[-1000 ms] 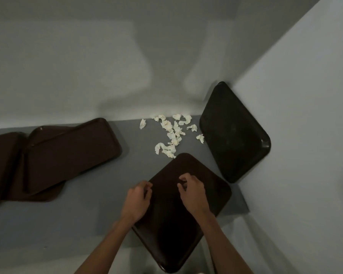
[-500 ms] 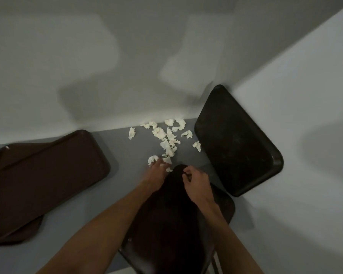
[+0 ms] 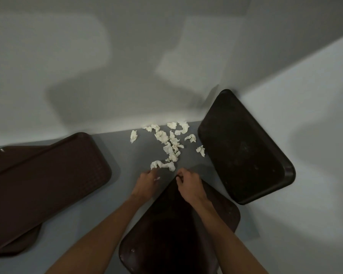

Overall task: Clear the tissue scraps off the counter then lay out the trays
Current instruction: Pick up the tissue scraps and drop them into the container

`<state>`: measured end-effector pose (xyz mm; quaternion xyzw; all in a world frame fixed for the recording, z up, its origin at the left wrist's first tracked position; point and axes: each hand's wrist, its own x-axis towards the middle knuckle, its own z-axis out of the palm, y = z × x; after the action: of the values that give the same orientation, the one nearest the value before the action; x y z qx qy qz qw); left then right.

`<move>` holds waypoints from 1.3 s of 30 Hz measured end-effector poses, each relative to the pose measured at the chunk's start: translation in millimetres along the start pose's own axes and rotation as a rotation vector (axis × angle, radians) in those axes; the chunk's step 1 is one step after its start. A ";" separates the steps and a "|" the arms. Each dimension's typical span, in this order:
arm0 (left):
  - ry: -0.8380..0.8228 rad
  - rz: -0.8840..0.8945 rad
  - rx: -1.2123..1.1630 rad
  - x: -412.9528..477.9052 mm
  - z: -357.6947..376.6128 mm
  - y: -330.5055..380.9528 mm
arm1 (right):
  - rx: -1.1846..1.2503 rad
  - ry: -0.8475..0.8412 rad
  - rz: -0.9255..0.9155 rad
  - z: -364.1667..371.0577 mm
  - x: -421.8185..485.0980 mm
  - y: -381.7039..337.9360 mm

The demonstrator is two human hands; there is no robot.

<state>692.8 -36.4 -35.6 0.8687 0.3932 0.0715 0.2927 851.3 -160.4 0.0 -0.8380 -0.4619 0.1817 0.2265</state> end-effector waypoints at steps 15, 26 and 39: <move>0.153 -0.203 -0.178 -56.7 -37.2 -50.1 | -0.233 -0.118 -0.166 79.3 54.5 -61.0; 0.119 -0.283 -0.260 -55.9 -53.1 -45.2 | 0.078 -0.163 0.041 89.0 38.8 -66.5; -0.021 -0.143 -0.362 -75.8 -41.8 10.6 | 0.402 -0.173 0.141 24.1 -45.7 -58.2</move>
<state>633.3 -77.9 12.6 0.7725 0.4314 0.1109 0.4526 775.5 -167.0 16.2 -0.7876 -0.3746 0.3564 0.3352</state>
